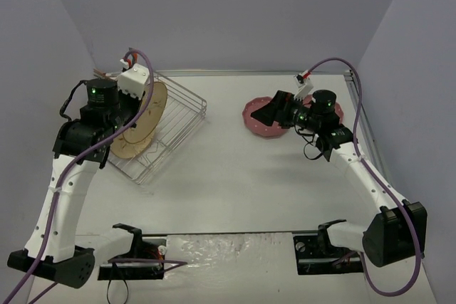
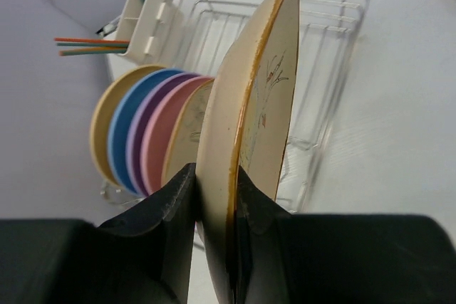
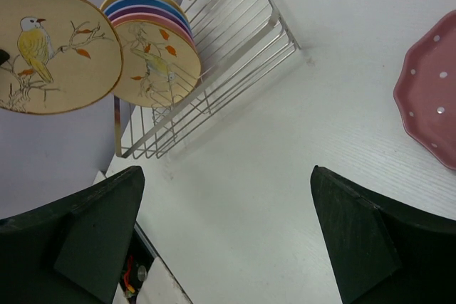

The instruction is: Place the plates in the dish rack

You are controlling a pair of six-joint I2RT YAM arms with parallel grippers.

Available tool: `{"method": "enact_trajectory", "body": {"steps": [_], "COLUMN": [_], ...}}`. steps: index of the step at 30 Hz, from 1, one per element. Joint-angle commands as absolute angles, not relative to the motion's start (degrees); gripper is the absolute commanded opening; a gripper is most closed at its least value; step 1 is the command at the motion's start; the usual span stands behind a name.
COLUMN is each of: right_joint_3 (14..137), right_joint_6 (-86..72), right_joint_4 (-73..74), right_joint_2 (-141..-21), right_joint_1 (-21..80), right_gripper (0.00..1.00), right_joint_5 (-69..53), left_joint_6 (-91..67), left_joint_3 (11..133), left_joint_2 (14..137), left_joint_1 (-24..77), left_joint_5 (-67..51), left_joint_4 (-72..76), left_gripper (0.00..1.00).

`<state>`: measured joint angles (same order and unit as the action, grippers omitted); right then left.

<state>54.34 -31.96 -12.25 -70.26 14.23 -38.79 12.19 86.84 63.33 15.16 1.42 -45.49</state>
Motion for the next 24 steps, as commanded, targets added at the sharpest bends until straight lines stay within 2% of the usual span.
{"method": "enact_trajectory", "body": {"steps": [1, 9, 24], "right_joint_3": [52.8, 51.6, 51.0], "right_joint_6": [-30.1, -29.4, -28.4], "right_joint_4": [-12.5, -12.1, -12.0], "right_joint_2": [-68.0, -67.5, -68.9], "right_joint_1": [13.1, 12.2, 11.6], "right_gripper": [1.00, 1.00, 1.00], "right_joint_5": [-39.8, -40.5, -41.2], "left_joint_6": [31.0, 36.3, 38.6], "left_joint_3": [92.2, 93.9, 87.2], "left_joint_2": [67.7, 74.3, 79.4], "left_joint_1": [11.4, 6.4, 4.3], "left_joint_5": [5.6, 1.9, 0.5], "left_joint_4": [-42.8, -43.5, -41.7], "left_gripper": [0.00, 0.00, 0.00]}}
